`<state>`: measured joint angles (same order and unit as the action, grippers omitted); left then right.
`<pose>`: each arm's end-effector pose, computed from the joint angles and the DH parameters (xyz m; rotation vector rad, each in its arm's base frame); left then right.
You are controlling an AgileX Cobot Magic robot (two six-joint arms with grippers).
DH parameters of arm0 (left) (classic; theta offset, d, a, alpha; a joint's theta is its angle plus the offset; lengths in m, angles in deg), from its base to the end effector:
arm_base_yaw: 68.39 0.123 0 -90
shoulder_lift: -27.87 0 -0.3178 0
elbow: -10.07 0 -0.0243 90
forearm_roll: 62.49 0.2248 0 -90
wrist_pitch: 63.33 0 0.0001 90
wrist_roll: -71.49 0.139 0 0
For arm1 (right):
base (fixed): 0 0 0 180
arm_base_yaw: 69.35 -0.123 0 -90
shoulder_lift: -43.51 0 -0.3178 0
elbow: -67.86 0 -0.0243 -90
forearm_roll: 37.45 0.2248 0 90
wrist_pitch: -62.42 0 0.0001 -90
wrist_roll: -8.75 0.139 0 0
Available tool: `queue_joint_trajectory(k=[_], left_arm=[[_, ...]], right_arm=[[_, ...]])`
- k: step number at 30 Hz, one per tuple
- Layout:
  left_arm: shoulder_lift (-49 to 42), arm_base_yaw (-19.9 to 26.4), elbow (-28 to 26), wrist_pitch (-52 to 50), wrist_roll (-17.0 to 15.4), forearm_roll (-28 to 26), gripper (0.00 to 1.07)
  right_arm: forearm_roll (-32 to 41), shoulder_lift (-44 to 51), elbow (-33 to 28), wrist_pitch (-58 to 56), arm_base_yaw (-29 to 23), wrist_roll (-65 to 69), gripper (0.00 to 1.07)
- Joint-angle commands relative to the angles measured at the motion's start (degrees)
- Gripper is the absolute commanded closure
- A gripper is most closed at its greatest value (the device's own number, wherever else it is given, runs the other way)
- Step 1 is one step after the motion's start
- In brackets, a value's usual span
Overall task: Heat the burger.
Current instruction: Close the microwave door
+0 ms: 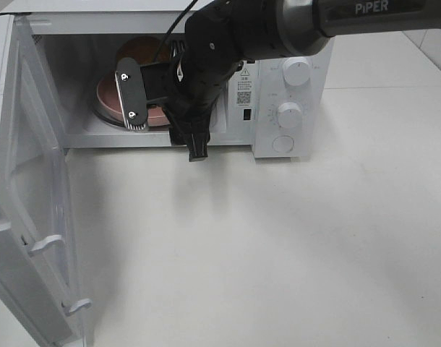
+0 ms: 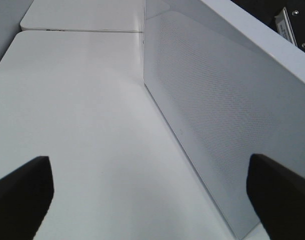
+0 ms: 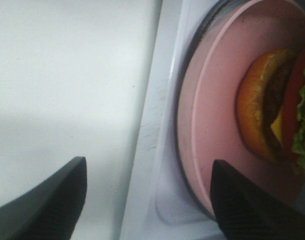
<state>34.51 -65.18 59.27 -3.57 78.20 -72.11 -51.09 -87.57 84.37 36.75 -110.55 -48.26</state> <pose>-0.0178 -0.0211 0.2473 0.0681 2.0065 -0.0895 0.3953 0.3271 0.1858 -1.9955 1.4395 -0.3423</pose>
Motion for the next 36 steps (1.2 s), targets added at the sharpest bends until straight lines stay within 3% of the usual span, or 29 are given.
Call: queue_joint_trajectory(k=[1, 11, 24, 26, 36], left_arm=[[-1.0, -0.4, 0.2, -0.4, 0.1, 0.0, 0.09], [-1.0, -0.4, 0.2, -0.4, 0.1, 0.0, 0.09], [-1.0, -0.4, 0.2, -0.4, 0.1, 0.0, 0.09], [-1.0, -0.4, 0.2, -0.4, 0.1, 0.0, 0.09], [-1.0, -0.4, 0.2, -0.4, 0.1, 0.0, 0.09]], right_arm=[[1.2, 3.0, -4.3, 0.7, -0.6, 0.5, 0.4], [1.1, 9.7, -12.0, 2.3, -2.2, 2.7, 0.3], [0.2, 20.4, -23.9, 3.4, -2.2, 10.9, 0.31], [0.2, 23.9, -28.8, 3.4, -2.2, 15.0, 0.31], [0.2, 31.7, -37.8, 3.6, -2.2, 26.5, 0.29]])
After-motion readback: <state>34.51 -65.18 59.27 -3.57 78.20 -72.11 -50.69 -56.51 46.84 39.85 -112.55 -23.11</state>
